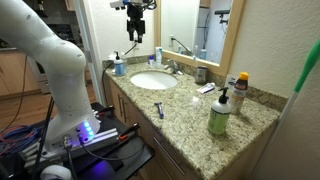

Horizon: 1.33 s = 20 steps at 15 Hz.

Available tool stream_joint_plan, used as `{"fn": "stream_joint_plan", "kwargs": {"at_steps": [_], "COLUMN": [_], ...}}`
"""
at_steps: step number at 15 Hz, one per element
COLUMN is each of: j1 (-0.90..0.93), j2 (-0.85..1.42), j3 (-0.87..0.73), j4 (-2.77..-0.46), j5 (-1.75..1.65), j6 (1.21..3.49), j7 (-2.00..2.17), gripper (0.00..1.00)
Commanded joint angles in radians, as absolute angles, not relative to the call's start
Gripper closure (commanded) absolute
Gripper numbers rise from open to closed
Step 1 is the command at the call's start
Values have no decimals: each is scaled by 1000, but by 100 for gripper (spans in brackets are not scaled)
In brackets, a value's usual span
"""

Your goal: Pick up the toothbrush from the silver cup and put it on the countertop

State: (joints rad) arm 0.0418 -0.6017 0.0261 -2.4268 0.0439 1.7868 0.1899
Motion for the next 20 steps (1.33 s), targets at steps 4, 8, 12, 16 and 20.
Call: {"fn": "stream_joint_plan", "kwargs": {"at_steps": [4, 8, 12, 16, 20], "j1": [-11, -119, -162, -185, -223], "j2": [-514, -394, -378, -277, -75], "j3": [23, -106, -153, -164, -240], "j4": [-2390, -2308, -2283, -2220, -2000], "j5": [76, 73, 84, 101, 210], "j6": [1781, 1819, 1812, 1854, 1830], "j7": [252, 246, 245, 335, 417], "gripper": [0, 0, 0, 0, 0]}}
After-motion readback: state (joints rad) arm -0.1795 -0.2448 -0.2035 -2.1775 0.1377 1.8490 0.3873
